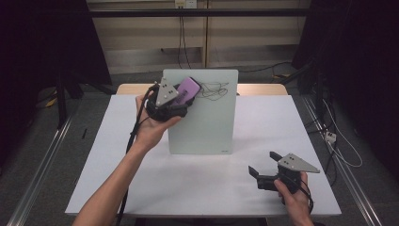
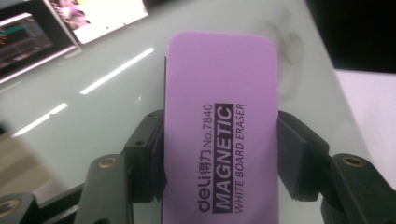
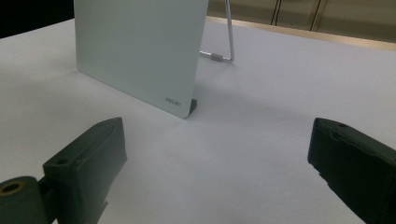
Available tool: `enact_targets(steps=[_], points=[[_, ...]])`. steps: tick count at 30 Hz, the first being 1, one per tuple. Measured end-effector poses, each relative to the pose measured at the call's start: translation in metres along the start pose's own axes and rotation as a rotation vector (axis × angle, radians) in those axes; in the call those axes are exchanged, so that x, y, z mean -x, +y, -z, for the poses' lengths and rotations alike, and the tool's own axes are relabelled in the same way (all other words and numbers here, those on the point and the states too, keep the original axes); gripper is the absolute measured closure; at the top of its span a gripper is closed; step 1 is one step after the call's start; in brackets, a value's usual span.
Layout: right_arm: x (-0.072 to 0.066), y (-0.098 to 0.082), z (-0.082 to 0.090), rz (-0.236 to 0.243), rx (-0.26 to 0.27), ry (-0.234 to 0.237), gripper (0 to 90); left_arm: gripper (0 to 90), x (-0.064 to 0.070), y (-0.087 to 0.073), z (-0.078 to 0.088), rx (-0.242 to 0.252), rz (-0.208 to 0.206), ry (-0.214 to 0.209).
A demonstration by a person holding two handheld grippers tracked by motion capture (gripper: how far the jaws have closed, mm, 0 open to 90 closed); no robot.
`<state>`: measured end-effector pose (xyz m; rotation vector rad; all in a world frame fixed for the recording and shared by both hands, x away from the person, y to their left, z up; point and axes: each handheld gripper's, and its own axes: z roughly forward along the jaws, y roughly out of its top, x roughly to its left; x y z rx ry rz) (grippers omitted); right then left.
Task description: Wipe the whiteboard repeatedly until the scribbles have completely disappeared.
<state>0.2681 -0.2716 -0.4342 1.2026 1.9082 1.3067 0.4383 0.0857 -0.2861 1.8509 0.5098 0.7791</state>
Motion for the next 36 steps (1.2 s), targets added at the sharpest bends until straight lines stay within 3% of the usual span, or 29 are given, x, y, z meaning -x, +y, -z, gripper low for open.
enact_targets(steps=[3,4,6,8,12,14,19,22,26,33,36], points=[[0.0,0.0,0.0,0.003,0.0,0.001,4.1,40.9,-0.006,0.004,0.0,0.006,0.022,-0.003],[0.0,0.0,-0.001,0.005,-0.001,0.0,4.1,40.9,-0.003,0.004,-0.001,-0.002,-0.009,0.007],[0.0,0.0,-0.001,0.005,-0.002,0.001,4.1,40.9,0.003,0.003,-0.004,-0.009,-0.023,-0.007],[-0.001,0.0,-0.001,0.008,-0.002,-0.001,4.1,40.8,0.012,0.001,-0.009,-0.013,-0.036,-0.007],[-0.001,0.0,0.0,0.007,-0.002,-0.001,4.1,40.8,0.033,-0.006,-0.019,-0.049,-0.079,-0.046],[0.0,0.0,0.0,0.004,-0.001,-0.002,4.1,40.8,0.044,-0.013,-0.024,-0.067,-0.077,-0.094],[-0.001,0.0,0.0,0.006,-0.001,-0.001,4.1,40.8,0.066,-0.024,-0.033,-0.092,-0.098,-0.13],[0.0,0.0,0.001,0.003,0.0,0.001,4.1,40.9,0.06,-0.02,-0.033,-0.099,-0.071,-0.15],[0.0,0.0,0.001,0.003,0.001,0.001,4.0,40.9,0.046,-0.007,-0.028,-0.082,-0.066,-0.107],[0.0,0.0,0.002,0.002,0.001,0.0,4.0,40.9,0.011,0.021,-0.017,-0.024,-0.005,-0.032],[0.001,0.0,0.001,0.003,0.001,-0.001,4.0,40.9,0.012,0.021,-0.019,-0.034,-0.03,-0.023]])
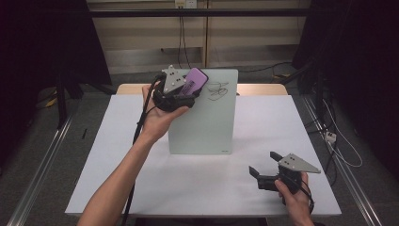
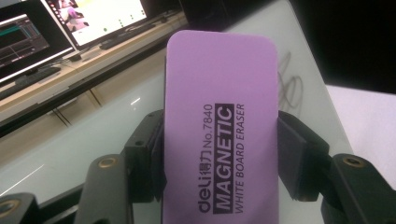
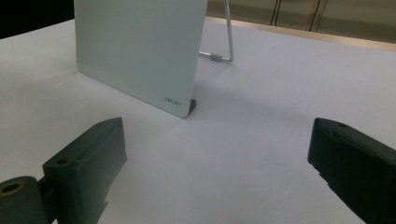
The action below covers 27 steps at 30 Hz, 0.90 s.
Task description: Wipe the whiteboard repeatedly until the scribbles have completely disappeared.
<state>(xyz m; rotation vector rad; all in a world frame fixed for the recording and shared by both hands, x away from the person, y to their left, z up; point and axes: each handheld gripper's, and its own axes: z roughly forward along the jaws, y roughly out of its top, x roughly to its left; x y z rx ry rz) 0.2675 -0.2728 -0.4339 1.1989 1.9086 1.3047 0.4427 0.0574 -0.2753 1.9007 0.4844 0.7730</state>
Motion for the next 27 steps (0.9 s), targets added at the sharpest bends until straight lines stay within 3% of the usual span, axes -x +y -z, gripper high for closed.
enact_targets(steps=[5,9,11,12,15,19,23,27], points=[[-0.002,0.0,-0.001,0.004,-0.001,0.002,4.0,40.8,0.021,-0.009,-0.011,-0.026,-0.02,-0.055],[-0.001,0.0,-0.001,0.001,-0.002,0.001,4.0,40.8,0.054,-0.023,-0.026,-0.087,-0.08,-0.129],[-0.001,0.0,-0.001,0.001,-0.001,0.002,4.0,40.8,0.071,-0.029,-0.033,-0.097,-0.111,-0.132],[-0.001,0.0,0.0,0.002,0.001,0.003,4.0,40.8,0.074,-0.031,-0.034,-0.103,-0.103,-0.144],[-0.001,0.0,0.001,0.0,0.002,0.003,4.0,40.9,0.074,-0.031,-0.035,-0.097,-0.079,-0.158],[0.0,0.0,0.001,0.0,0.003,0.002,4.0,40.9,0.069,-0.03,-0.033,-0.098,-0.075,-0.154],[0.0,0.0,0.001,0.001,0.003,0.001,4.0,40.9,0.056,-0.025,-0.026,-0.086,-0.054,-0.136],[0.0,0.0,0.001,0.001,0.002,0.001,4.0,40.9,0.04,-0.017,-0.018,-0.073,-0.051,-0.085]])
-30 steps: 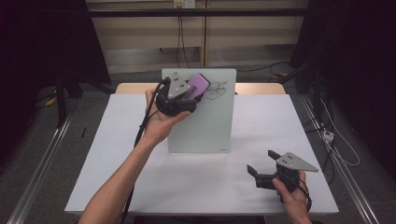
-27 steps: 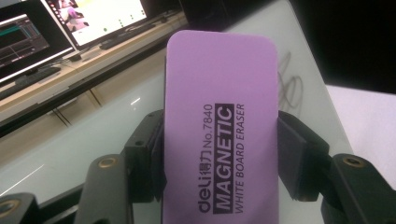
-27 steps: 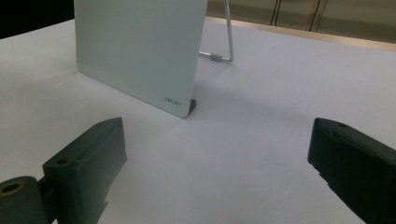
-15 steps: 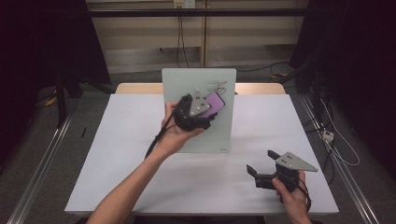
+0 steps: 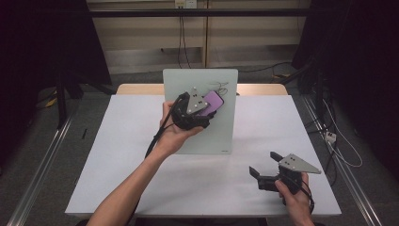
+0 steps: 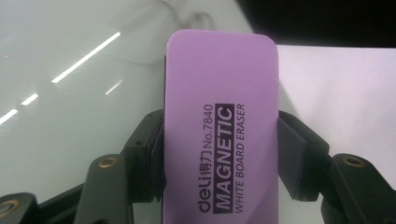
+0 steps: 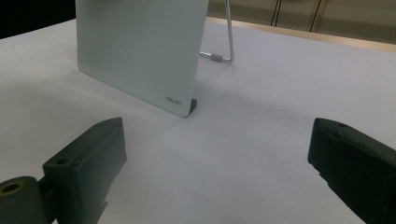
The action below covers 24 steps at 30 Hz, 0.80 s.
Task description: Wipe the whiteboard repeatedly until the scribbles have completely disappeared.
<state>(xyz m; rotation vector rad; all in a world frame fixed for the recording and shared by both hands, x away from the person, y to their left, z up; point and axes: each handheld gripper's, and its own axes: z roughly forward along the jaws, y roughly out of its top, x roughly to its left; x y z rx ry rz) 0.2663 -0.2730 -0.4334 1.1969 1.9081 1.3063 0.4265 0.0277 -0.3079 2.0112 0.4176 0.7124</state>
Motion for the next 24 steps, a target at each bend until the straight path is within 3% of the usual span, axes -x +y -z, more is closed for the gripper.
enact_targets(steps=[7,10,17,24], points=[[0.0,0.0,0.0,-0.001,0.0,0.0,4.0,40.9,-0.036,0.015,0.022,0.043,0.046,0.092],[0.0,0.0,-0.001,0.001,-0.002,-0.001,4.0,40.8,-0.037,0.017,0.023,0.029,0.025,0.102],[-0.001,0.0,-0.001,-0.003,-0.004,0.001,4.0,40.8,-0.02,0.011,0.013,-0.004,-0.035,0.077],[-0.001,0.0,-0.002,0.001,-0.007,0.002,4.0,40.7,0.018,-0.006,-0.008,-0.074,-0.102,-0.02]])
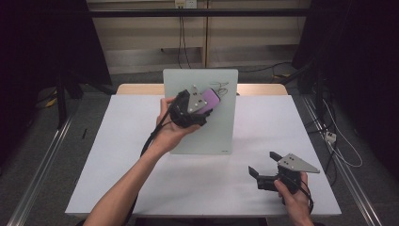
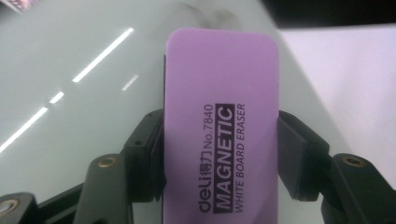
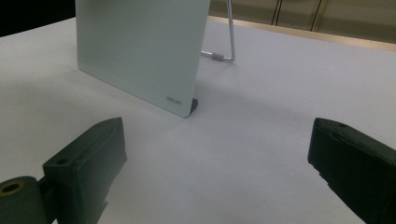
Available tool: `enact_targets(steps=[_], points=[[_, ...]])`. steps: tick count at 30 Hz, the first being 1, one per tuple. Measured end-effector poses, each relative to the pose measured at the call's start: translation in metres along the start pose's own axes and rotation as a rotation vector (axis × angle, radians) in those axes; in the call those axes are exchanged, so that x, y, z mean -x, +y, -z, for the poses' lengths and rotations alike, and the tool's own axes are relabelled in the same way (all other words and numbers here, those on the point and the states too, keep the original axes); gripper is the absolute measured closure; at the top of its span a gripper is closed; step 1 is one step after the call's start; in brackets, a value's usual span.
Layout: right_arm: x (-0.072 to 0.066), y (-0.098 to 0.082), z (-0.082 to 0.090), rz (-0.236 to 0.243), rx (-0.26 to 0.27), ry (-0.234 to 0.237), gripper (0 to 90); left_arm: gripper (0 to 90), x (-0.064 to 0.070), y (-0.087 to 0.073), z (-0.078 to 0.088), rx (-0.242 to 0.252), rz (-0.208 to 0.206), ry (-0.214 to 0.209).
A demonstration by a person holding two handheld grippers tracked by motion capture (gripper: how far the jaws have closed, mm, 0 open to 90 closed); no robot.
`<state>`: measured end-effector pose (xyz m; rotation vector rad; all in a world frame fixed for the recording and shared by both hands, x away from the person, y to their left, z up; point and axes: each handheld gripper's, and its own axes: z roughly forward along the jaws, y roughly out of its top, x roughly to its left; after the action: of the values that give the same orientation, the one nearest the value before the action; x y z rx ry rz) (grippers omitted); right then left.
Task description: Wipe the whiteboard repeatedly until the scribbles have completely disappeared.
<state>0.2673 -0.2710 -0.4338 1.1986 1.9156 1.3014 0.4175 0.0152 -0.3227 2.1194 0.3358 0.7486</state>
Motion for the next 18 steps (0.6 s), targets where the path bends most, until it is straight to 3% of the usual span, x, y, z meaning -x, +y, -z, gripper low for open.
enact_targets(steps=[3,7,10,18], points=[[0.0,0.0,0.0,-0.001,0.002,0.001,4.0,40.7,0.008,-0.004,-0.005,-0.004,0.005,-0.018],[0.001,0.0,0.001,-0.003,0.003,-0.001,4.0,40.8,0.003,-0.002,-0.004,-0.006,0.032,-0.039],[0.001,0.0,0.001,-0.002,0.004,0.001,4.0,40.8,-0.005,0.006,0.0,0.004,0.035,-0.016],[0.001,0.0,0.002,-0.009,0.004,0.0,4.0,40.8,-0.033,0.022,0.012,0.059,0.094,0.025]])
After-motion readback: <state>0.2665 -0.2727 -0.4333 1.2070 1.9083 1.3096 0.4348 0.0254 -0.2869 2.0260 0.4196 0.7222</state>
